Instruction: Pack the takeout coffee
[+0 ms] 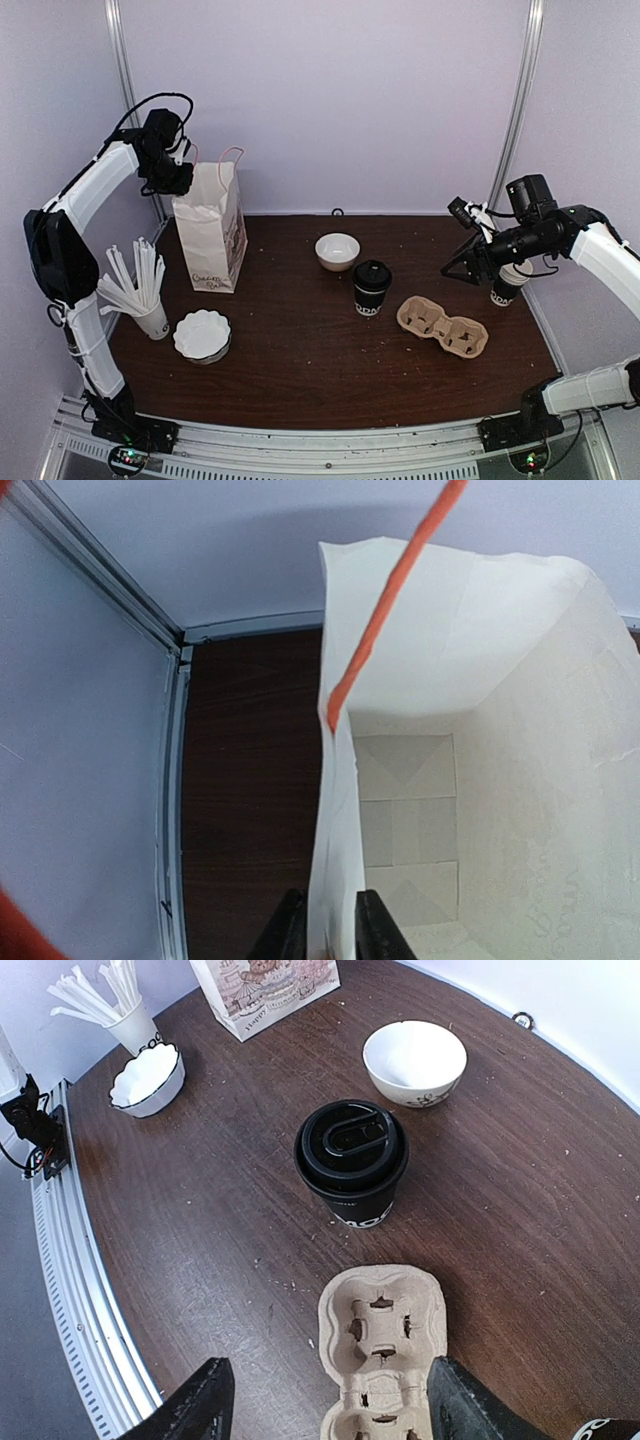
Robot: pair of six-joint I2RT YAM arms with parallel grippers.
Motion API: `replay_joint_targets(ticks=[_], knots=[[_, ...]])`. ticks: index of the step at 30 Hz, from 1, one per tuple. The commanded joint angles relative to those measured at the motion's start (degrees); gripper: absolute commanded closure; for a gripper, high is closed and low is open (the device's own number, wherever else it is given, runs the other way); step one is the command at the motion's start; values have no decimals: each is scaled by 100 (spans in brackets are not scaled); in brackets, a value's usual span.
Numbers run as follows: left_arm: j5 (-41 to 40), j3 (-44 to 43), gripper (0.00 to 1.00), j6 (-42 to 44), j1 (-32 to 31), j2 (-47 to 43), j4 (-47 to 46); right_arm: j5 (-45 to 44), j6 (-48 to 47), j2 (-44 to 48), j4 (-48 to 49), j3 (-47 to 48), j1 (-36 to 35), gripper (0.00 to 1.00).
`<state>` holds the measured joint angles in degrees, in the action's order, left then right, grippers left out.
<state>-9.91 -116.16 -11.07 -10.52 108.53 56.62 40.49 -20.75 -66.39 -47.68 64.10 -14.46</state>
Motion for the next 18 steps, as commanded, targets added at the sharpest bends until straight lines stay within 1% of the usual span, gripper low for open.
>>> replay_joint_targets(ticks=[1, 3, 8, 10, 13, 16, 18], knots=[[152, -234, 85, 5, 50, 32, -149, 3, 35, 82, 125, -91, 61, 30], [269, -269, 89, 8, 50, 9, -133, 3, 31, 82, 131, -90, 72, 30], [950, -275, 94, 126, 14, -291, -269, -12, 61, 39, 126, -68, 81, 30], [1401, -226, 100, 321, -93, -495, -429, -23, 83, 2, 129, -49, 91, 30], [1761, -334, 100, 528, -338, -727, -448, -112, 118, -82, 98, 18, 107, 30], [2025, -398, 100, 575, -516, -1020, -455, -480, 91, -164, -14, 206, 126, 30], [2339, -363, 100, 588, -599, -1255, -523, -672, 50, -219, -112, 355, 162, 30]])
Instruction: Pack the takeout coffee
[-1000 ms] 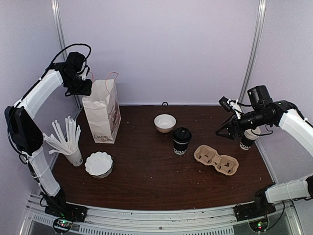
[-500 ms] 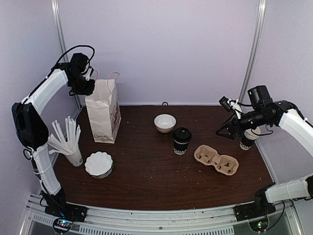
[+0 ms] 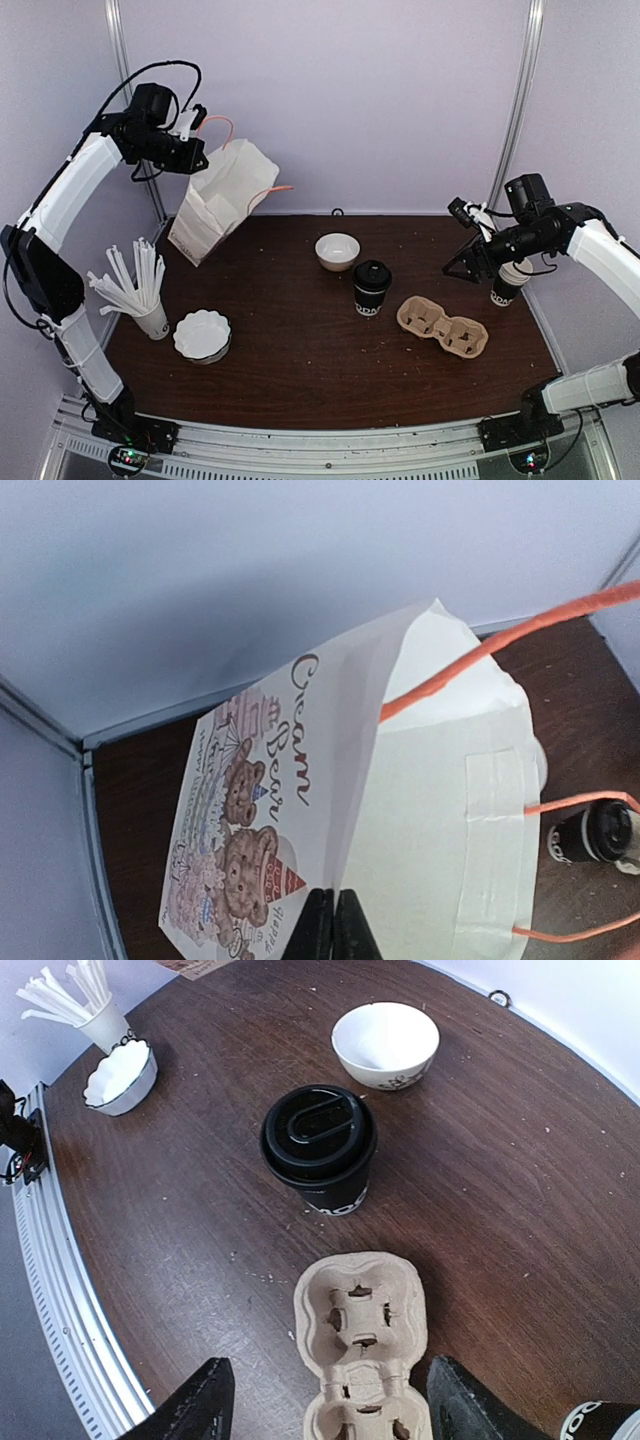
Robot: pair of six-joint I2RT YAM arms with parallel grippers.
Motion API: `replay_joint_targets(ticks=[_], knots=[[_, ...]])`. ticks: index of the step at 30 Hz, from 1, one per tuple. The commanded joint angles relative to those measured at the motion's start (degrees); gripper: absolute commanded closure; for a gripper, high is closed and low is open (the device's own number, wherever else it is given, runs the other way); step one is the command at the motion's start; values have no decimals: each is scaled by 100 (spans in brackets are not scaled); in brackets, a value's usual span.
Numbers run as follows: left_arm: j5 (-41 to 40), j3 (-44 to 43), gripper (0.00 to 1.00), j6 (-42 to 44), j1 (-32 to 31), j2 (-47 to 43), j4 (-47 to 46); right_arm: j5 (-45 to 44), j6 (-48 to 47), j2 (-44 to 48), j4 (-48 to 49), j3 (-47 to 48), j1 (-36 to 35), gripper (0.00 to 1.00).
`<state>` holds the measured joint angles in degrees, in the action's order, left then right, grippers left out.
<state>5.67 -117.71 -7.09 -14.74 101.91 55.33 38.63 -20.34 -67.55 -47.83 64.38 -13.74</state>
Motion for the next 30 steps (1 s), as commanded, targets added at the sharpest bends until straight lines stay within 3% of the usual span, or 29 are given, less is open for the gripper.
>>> replay_joint_targets(ticks=[1, 11, 16, 21, 30], knots=[[988, -170, 100, 191, -212, -728, -438, -497, -27, -132, -174, 402, 103, 30], [3464, 754, 100, 139, -635, -1924, -665, -965, -464, -622, -1286, 940, 142, 38], [4278, 1262, 100, 187, -1121, -2227, -665, -1331, -549, -609, -1416, 830, 143, 39], [4628, 1621, 100, 342, -1542, -2333, -431, -1466, -600, -532, -1388, 608, 143, 38], [4515, 1832, 100, 953, -2389, -2030, 379, -1139, -947, -487, -1558, 316, 143, 40]])
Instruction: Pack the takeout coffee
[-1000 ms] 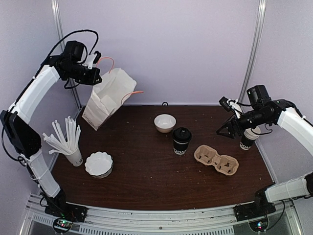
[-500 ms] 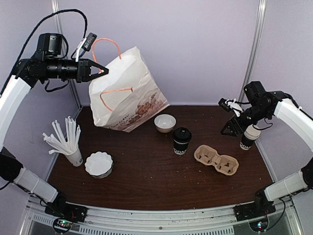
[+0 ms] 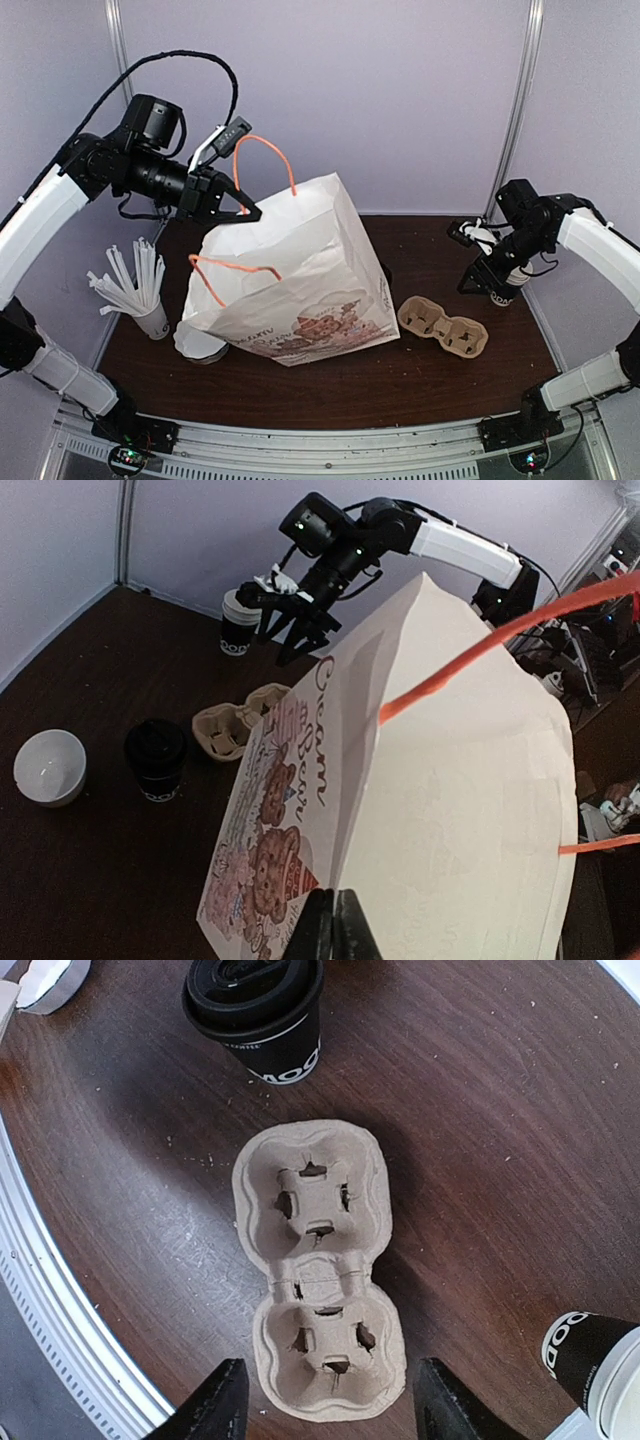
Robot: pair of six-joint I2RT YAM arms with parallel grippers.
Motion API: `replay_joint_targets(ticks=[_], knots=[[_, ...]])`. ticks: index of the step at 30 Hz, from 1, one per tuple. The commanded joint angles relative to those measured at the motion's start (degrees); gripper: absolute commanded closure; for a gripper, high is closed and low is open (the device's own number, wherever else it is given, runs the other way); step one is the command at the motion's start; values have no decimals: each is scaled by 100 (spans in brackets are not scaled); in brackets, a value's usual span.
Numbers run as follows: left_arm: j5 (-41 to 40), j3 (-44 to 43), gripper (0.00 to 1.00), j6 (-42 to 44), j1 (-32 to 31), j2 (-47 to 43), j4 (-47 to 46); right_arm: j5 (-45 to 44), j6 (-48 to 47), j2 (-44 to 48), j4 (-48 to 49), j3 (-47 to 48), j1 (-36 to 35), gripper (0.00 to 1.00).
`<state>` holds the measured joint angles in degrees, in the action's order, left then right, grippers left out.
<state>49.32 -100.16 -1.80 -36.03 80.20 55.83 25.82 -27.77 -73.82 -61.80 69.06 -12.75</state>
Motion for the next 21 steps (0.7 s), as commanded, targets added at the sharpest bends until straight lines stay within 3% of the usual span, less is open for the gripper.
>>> replay_joint_targets(ticks=[1, 9, 21], knots=[[141, 120, 100, 457, -309, 197, 392, 215, -263, 133, -188, -188, 38, 40], [36, 337, 100, 485, -554, 657, 459, -83, -667, -80, -162, -678, -142, 54], [-159, 204, 100, 492, -558, 1399, 460, -583, -683, -693, 330, -847, -698, 56]])
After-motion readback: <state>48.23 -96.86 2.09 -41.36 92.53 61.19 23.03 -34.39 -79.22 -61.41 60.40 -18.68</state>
